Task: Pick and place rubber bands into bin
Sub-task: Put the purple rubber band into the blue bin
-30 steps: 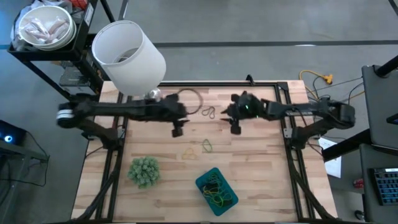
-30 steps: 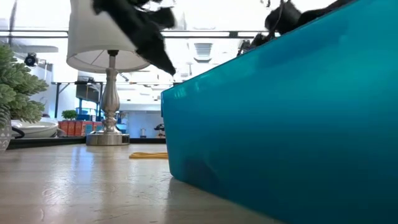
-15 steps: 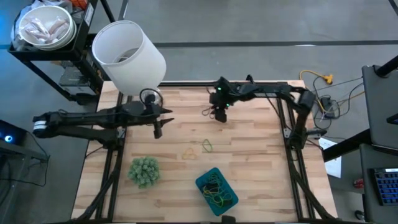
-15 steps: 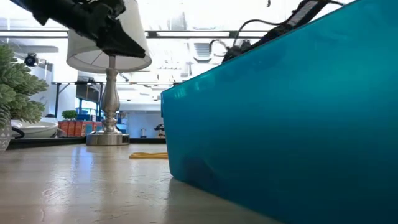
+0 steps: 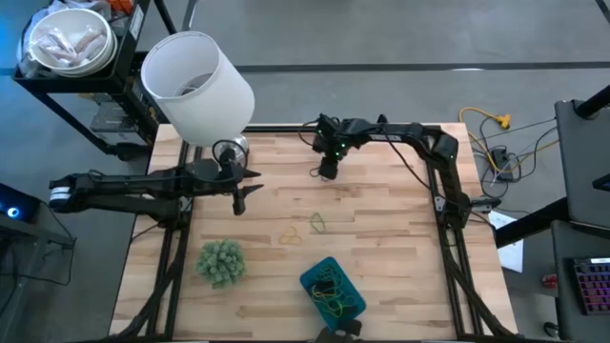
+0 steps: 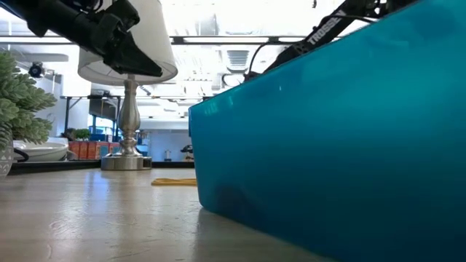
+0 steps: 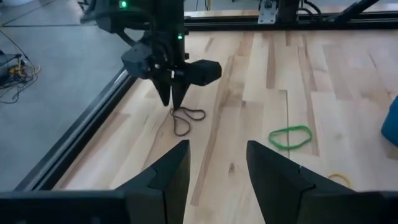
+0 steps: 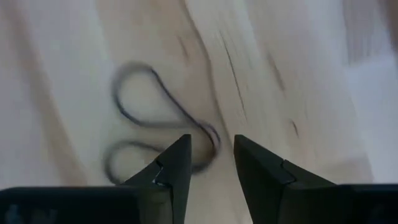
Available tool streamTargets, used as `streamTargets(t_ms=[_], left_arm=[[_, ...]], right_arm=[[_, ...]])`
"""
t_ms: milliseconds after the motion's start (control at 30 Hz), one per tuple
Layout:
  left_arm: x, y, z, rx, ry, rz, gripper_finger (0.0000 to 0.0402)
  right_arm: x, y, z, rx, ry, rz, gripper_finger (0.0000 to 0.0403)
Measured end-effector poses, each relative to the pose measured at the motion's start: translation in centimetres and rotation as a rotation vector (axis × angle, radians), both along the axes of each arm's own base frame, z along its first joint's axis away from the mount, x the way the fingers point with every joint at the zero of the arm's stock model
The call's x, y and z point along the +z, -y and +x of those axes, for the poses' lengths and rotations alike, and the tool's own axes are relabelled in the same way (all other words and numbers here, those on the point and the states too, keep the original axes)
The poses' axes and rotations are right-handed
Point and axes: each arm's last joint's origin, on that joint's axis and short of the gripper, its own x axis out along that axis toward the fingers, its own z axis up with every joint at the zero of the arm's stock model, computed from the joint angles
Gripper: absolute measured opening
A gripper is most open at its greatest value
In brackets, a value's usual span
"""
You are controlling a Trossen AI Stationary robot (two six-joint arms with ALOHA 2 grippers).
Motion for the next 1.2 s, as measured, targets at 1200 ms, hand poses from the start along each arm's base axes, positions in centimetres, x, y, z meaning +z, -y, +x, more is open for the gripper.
streamTargets(t_ms=[1200], left_arm=[[-0.3,0.0,0.0,-0.001,-0.003,0.000,0.0143]], right_arm=[[1.0,-1.4,0.4,0.082,-0.125,0.049,0.0154]])
